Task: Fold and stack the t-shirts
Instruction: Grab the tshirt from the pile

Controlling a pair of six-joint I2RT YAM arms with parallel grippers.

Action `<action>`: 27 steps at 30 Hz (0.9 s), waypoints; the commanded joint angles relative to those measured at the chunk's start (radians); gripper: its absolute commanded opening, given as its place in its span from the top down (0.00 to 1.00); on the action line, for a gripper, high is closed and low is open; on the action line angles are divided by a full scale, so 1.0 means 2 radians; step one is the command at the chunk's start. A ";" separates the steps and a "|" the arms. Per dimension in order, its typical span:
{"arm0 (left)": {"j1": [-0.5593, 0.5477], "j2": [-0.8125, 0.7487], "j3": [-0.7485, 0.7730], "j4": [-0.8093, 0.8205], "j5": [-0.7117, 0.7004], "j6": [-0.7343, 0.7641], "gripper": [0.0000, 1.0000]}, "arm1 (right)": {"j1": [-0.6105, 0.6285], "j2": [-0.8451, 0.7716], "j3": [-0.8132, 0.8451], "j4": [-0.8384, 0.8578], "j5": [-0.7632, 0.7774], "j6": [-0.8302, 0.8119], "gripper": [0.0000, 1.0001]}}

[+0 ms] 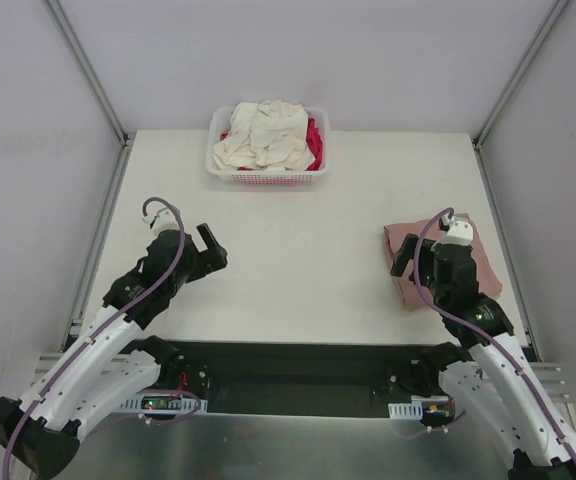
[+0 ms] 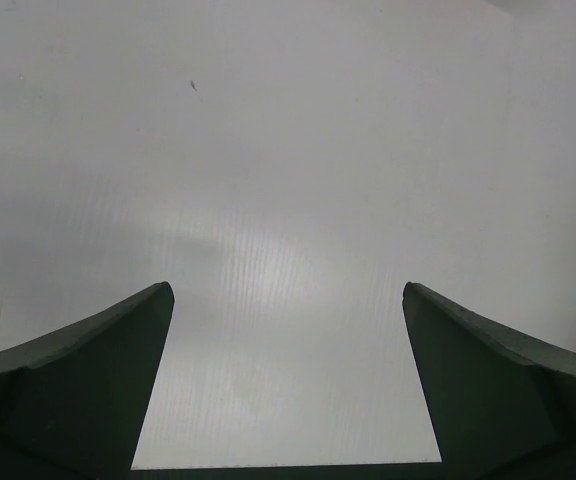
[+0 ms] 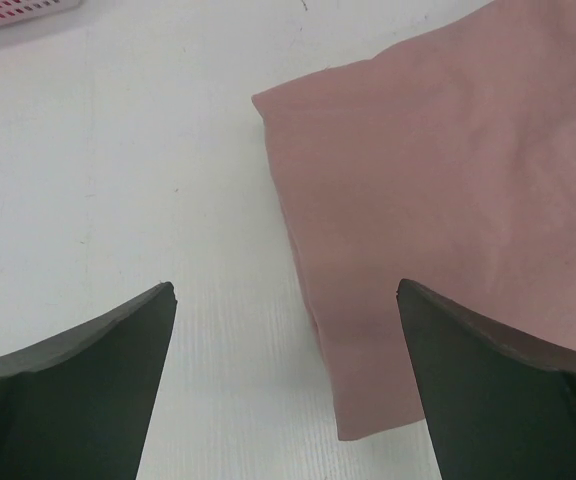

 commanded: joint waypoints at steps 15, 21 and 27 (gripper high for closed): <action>0.004 0.108 0.112 -0.002 -0.046 0.018 0.01 | -0.001 0.053 0.047 0.022 -0.040 -0.009 0.03; 0.042 0.310 0.298 0.036 0.019 0.105 0.01 | -0.002 0.055 0.042 0.010 -0.026 -0.013 0.03; 0.070 0.551 0.546 0.035 0.058 0.179 0.01 | -0.003 0.046 0.039 0.003 -0.020 -0.025 0.03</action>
